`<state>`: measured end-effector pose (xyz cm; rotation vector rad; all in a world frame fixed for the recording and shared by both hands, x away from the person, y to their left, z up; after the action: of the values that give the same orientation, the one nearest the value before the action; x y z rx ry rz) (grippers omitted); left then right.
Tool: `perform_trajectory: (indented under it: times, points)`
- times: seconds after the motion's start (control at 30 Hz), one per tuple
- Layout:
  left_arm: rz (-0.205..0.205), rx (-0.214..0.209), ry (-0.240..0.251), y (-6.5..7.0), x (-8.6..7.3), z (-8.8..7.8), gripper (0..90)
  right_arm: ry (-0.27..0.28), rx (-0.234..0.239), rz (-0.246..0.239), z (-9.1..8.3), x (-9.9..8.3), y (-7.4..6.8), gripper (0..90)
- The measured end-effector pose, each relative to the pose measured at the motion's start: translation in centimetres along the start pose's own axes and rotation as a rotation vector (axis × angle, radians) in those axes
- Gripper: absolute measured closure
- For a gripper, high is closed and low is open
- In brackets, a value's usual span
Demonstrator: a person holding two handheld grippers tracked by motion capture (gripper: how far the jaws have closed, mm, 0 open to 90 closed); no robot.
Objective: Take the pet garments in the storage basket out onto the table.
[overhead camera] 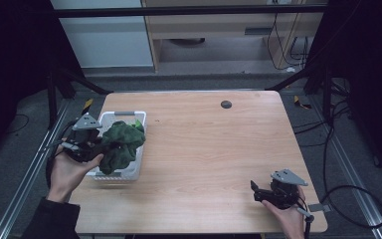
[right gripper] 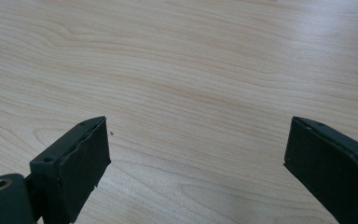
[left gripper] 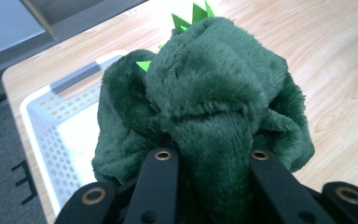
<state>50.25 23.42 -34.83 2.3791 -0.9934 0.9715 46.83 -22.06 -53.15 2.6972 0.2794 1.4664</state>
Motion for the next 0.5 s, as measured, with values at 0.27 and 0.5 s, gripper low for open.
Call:
perform_trajectory:
  times: [0.27,0.5]
  points:
    - [0.047,-0.041,-0.010,2.0,0.9,0.8,80.8,0.009,-0.004,0.004,-0.1,0.2,0.1,6.7]
    - [0.086,-0.075,-0.032,3.8,1.5,2.1,80.8,0.019,-0.008,0.003,-0.2,0.3,0.2,6.7]
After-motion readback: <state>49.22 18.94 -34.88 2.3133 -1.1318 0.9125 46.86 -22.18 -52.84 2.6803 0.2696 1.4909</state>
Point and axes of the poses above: each handheld gripper's, and its own axes: z roughly forward along the jaws, x roughly out of its top, y roughly to its right, the point moved 8 cm from there along z, roughly forward along the jaws, and after that the axes turned 13 degrees about -x, right-handed, at the moved point
